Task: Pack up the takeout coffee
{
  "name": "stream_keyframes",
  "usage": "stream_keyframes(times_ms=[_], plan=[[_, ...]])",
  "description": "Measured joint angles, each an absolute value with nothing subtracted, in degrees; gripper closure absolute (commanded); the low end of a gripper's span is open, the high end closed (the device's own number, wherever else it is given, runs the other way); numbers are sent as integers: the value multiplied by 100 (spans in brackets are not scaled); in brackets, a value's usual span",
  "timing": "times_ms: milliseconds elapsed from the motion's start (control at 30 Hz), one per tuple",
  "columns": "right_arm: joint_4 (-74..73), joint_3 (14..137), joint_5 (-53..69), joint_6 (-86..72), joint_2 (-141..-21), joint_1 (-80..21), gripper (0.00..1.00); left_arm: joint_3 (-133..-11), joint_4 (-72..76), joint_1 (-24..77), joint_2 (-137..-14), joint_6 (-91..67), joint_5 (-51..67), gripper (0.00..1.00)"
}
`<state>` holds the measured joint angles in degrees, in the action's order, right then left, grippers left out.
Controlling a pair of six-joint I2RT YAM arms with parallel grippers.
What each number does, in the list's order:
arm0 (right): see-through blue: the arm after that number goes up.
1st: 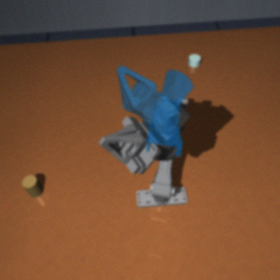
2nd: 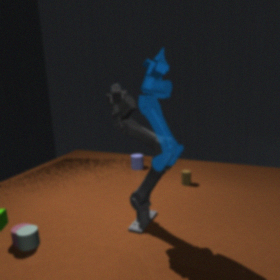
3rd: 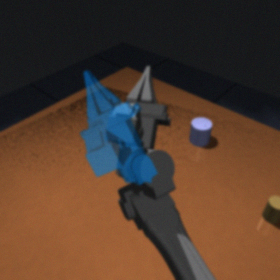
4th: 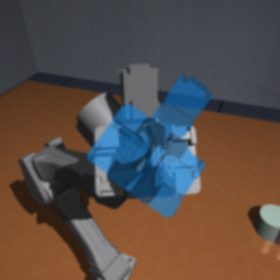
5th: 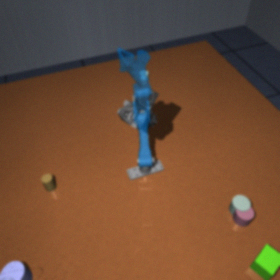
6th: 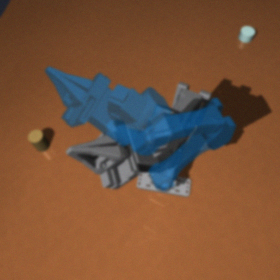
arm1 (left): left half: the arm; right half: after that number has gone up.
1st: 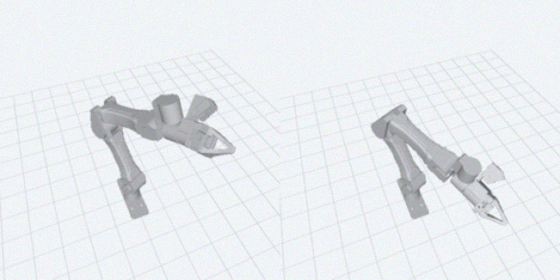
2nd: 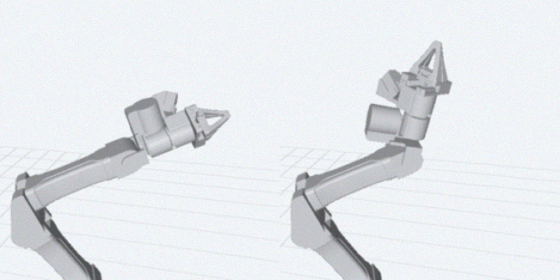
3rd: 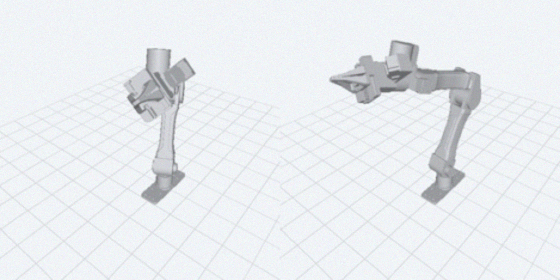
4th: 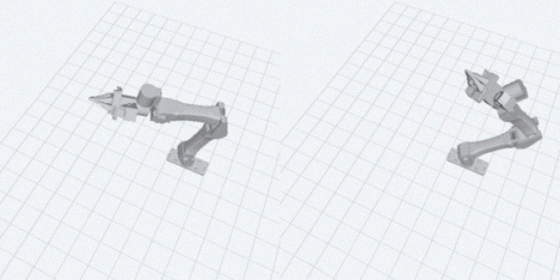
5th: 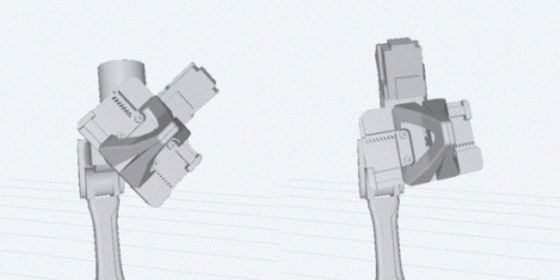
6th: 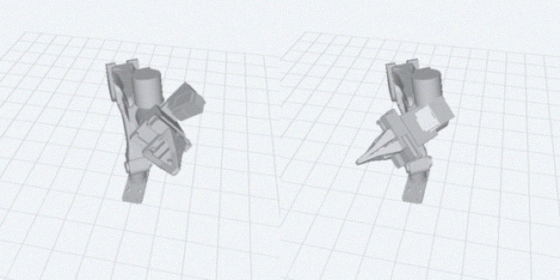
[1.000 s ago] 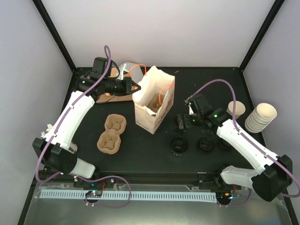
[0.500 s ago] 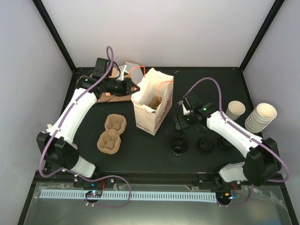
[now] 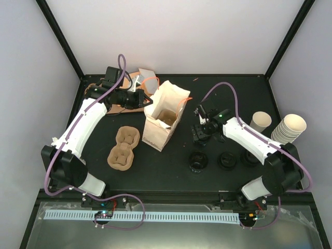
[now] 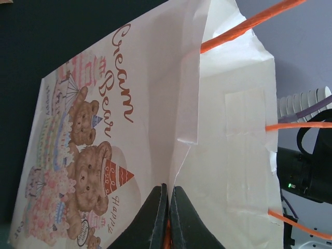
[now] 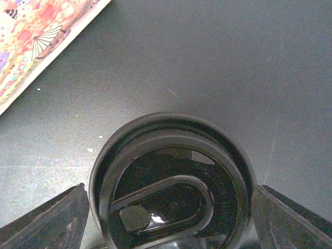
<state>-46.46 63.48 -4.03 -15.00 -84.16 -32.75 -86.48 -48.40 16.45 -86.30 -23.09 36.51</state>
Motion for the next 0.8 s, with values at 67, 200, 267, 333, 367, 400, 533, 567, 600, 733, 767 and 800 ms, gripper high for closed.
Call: stream_keyframes(times_ms=[67,200,267,333,367,400,533,567,600,733,767,800], plan=[[-4648,6361,-440,-1485,-8458,-3275,14,-8648,-4842,1634,-8628,-2285,3656,96],[-4670,6364,-521,-1457,-8473,-3275,19,-8648,-4845,1608,-8626,-2261,3691,96],[-4683,6379,-554,-1441,-8497,-3275,18,-8646,-4845,1603,-8626,-2255,3710,96],[-4685,6405,-593,-1426,-8541,-3284,18,-8646,-4847,1601,-8626,-2250,3741,96],[-4687,6407,-615,-1422,-8552,-3295,18,-8646,-4847,1599,-8626,-2248,3754,96],[-4694,6412,-635,-1417,-8558,-3306,18,-8643,-4849,1597,-8626,-2248,3760,96],[-4718,6427,-681,-1400,-8617,-3334,18,-8643,-4862,1573,-8626,-2226,3776,96],[-4724,6427,-690,-1398,-8637,-3336,17,-8641,-4864,1570,-8626,-2220,3774,96],[-4722,6429,-690,-1400,-8652,-3339,17,-8641,-4869,1570,-8626,-2209,3776,96],[-4727,6473,-692,-1398,-8709,-3352,17,-8628,-4901,1568,-8624,-2167,3776,96],[-4722,6488,-692,-1398,-8720,-3363,17,-8619,-4921,1566,-8624,-2161,3778,96],[-4724,6490,-694,-1398,-8726,-3367,17,-8611,-4939,1564,-8624,-2154,3778,96]])
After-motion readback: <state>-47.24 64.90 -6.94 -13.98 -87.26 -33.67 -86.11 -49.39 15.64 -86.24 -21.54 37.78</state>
